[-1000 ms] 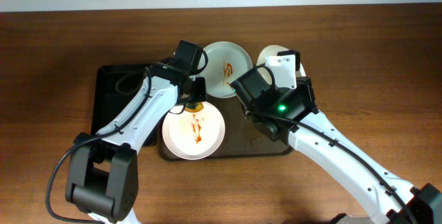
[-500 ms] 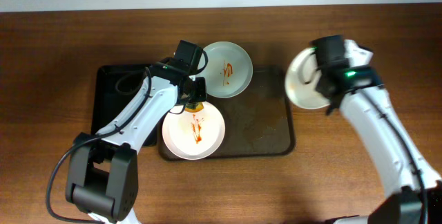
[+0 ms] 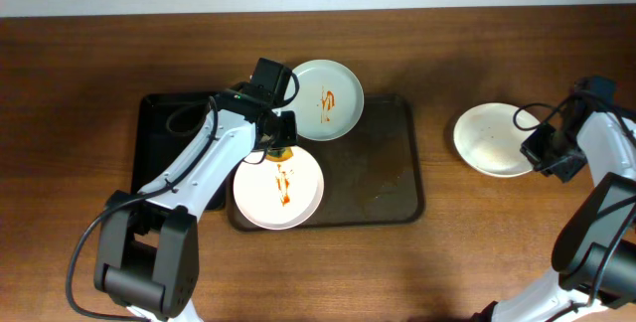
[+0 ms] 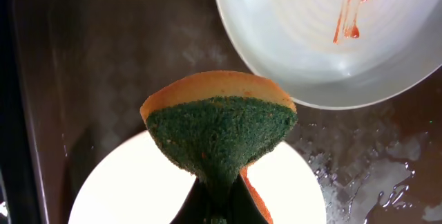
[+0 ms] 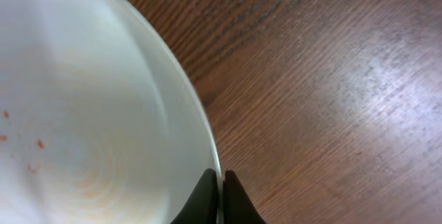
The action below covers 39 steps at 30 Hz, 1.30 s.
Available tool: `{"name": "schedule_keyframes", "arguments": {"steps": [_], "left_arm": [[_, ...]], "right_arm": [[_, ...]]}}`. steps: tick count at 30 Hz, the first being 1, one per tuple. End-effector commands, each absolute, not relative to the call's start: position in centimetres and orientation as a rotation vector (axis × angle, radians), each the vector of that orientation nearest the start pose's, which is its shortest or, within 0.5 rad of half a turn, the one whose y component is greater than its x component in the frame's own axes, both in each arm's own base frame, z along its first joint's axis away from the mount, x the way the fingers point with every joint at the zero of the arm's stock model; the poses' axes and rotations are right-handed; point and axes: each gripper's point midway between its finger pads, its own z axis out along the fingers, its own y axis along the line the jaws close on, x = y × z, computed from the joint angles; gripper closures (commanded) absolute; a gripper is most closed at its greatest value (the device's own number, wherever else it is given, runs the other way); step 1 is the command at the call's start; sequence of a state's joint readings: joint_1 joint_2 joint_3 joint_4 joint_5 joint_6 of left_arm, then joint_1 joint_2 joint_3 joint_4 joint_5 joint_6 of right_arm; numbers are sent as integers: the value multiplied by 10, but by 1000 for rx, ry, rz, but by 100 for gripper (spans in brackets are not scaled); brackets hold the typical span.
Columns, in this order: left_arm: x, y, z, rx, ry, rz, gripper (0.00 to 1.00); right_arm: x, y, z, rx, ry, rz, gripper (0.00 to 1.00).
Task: Clean dirty plates on tray and stack at the side
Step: 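Lift the cleaned plate with the right gripper and place it right of tray, then move the right gripper back to grip the rim of the front-left plate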
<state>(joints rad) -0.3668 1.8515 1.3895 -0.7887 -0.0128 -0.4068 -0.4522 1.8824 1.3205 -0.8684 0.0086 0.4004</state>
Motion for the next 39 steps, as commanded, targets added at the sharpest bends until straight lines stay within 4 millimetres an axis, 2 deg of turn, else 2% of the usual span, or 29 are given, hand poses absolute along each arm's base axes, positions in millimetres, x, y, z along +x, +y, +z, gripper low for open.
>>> {"name": "schedule_keyframes", "arguments": {"steps": [1, 2, 7, 8, 10, 12, 14, 15, 17, 18, 21, 25, 29, 32, 33, 34, 39], "left_arm": [[387, -144, 84, -40, 2840, -134, 100], [384, -143, 83, -36, 2852, -127, 100], [365, -138, 78, 13, 2934, -98, 100], [360, -139, 77, 52, 2952, -112, 100], [349, -144, 75, 117, 2996, -160, 100], [337, -146, 72, 135, 3044, -193, 100], [328, -147, 70, 163, 3077, -203, 100], [325, -148, 68, 198, 3084, -209, 100], [319, -148, 63, 258, 3095, -203, 100], [315, -148, 58, 278, 3100, -199, 100], [313, -147, 43, 280, 3092, -201, 100], [310, -147, 27, 280, 3078, -208, 100], [308, -146, 21, 280, 3077, -209, 100], [309, -146, 18, 279, 3068, -213, 100], [310, -147, 19, 279, 3064, -214, 100], [311, -147, 19, 279, 3059, -216, 100], [312, -148, 19, 278, 3055, -219, 100]], "right_arm": [[347, -147, 53, 1098, 2758, 145, 64], [348, -142, 57, 1087, 2756, 170, 55], [359, -107, 97, 852, 2770, 283, 53], [361, -95, 105, 781, 2779, 317, 53], [360, -57, 118, 611, 2809, 432, 53], [354, -14, 123, 429, 2867, 536, 53], [346, 22, 119, 321, 2926, 610, 48], [341, 44, 116, 249, 2954, 650, 48], [334, 74, 109, 143, 2982, 708, 48], [329, 98, 102, 70, 3001, 745, 48], [323, 137, 83, 9, 3031, 759, 48], [318, 184, 74, -103, 3005, 788, 49], [320, 208, 67, -69, 2997, 740, 49], [316, 222, 54, -53, 3024, 715, 49], [314, 226, 49, -32, 3041, 713, 52], [313, 228, 44, 19, 3062, 711, 57], [317, 231, 32, 95, 3075, 724, 59]]}}
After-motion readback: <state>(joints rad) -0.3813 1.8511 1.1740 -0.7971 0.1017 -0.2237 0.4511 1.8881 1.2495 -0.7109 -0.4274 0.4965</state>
